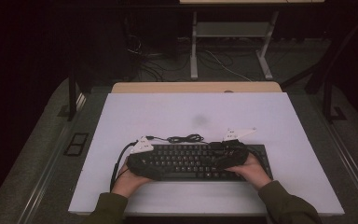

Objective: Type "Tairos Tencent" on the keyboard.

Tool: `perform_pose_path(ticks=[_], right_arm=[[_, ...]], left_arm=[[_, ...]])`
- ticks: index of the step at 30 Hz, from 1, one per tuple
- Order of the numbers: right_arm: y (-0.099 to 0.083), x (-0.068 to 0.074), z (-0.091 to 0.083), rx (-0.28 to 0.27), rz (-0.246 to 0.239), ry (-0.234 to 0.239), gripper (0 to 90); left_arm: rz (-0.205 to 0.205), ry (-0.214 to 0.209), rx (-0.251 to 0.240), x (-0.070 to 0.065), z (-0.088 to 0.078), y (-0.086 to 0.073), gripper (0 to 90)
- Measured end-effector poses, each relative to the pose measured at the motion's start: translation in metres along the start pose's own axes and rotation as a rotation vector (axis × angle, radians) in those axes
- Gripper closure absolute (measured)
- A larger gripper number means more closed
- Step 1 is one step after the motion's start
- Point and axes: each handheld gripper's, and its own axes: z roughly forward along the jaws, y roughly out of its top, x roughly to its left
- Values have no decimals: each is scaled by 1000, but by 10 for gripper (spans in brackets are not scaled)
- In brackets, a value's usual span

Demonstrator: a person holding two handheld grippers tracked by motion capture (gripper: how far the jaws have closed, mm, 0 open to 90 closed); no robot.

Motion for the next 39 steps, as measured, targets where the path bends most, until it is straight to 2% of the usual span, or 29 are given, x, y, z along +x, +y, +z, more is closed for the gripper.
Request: perform_pose_path(ticks=[11, 16, 20, 26, 34, 39], right_arm=[[-10, 4, -12, 30, -25, 30, 222], [-13, 3, -21, 49, -25, 38, 410], [-16, 2, -26, 65, -28, 67, 569], [-18, 3, -27, 108, -56, 56, 747], [-18, 6, -24, 153, -100, 54, 890], [-19, 6, -22, 182, -120, 48, 892]], left_arm=[[-1, -5, 3, -2, 2, -1, 5], [-3, -9, -1, -1, 2, -2, 0], [-5, -10, 2, -1, 3, -2, 0], [-4, -17, 10, -2, 4, -3, 0], [-3, -17, 13, -3, 5, -3, 0], [2, -10, 16, -3, 5, -2, 0]])
